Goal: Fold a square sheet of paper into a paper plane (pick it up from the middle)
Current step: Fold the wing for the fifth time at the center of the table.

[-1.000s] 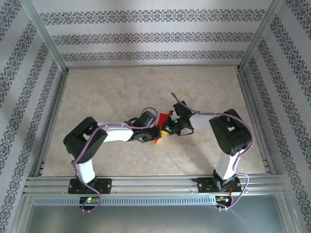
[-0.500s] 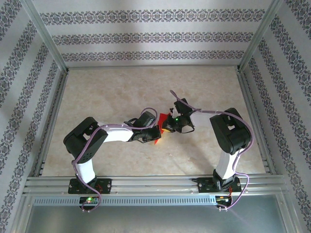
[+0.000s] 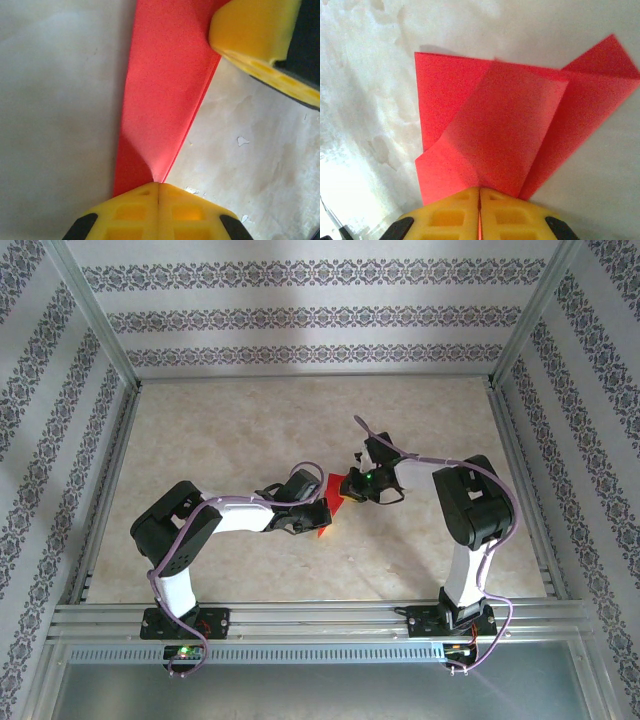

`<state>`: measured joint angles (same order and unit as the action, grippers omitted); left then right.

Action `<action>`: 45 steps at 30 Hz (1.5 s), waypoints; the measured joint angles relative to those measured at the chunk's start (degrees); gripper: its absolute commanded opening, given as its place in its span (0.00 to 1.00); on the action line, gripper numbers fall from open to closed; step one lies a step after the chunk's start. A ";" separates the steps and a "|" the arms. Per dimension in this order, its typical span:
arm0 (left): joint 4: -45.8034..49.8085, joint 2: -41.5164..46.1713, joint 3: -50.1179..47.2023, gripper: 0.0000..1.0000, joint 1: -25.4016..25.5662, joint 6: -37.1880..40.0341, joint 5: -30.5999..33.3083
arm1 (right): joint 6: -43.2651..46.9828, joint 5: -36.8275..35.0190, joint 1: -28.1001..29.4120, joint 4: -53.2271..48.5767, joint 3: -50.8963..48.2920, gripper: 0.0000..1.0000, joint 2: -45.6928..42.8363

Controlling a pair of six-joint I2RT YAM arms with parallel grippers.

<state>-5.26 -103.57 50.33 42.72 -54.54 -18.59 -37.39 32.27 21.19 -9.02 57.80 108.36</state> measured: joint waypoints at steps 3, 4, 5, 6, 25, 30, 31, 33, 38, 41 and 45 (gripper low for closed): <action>-0.39 0.07 -0.28 0.00 0.00 0.00 -0.02 | 1.03 0.11 -0.09 -1.40 1.16 0.10 0.63; -0.50 0.07 -0.35 0.00 0.00 0.00 -0.02 | 1.44 0.15 -0.11 -2.01 1.70 0.10 0.92; -0.59 0.07 -0.37 0.00 0.00 0.00 -0.04 | 1.79 0.15 -0.11 -2.60 2.16 0.10 1.16; -0.66 0.09 -0.44 0.00 0.00 0.00 -0.07 | 2.08 0.17 -0.11 -3.08 2.62 0.10 1.44; -3.21 0.33 -1.97 0.00 -0.09 -0.07 0.07 | 3.37 2.75 -5.79 -5.35 5.64 0.10 3.80; -4.07 0.44 -2.43 0.00 -0.09 -0.20 0.07 | 3.37 0.70 -8.96 -4.74 7.06 0.10 4.39; -4.13 0.44 -2.47 0.00 -0.09 -0.20 0.04 | 3.34 -0.02 -9.70 -4.48 7.50 0.10 4.66; -4.04 0.55 -2.54 0.00 -0.09 -0.20 -0.09 | 3.37 -0.74 -10.91 -4.33 8.35 0.10 5.18; -3.82 0.68 -2.64 0.00 -0.09 -0.17 -0.44 | 3.54 -1.01 -11.32 -4.94 9.11 0.10 5.51; -3.61 0.72 -2.58 0.00 -0.09 -0.15 -0.48 | 3.56 -3.19 -11.50 -4.22 8.68 0.10 4.24; -3.13 0.72 -2.38 0.00 -0.09 -0.13 -0.66 | 3.61 -4.48 -12.07 -2.58 4.15 0.10 -3.65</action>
<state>-8.38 -102.85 47.94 42.63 -54.68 -19.25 -33.78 27.79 9.13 -11.60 61.95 104.71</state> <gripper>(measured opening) 0.045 0.101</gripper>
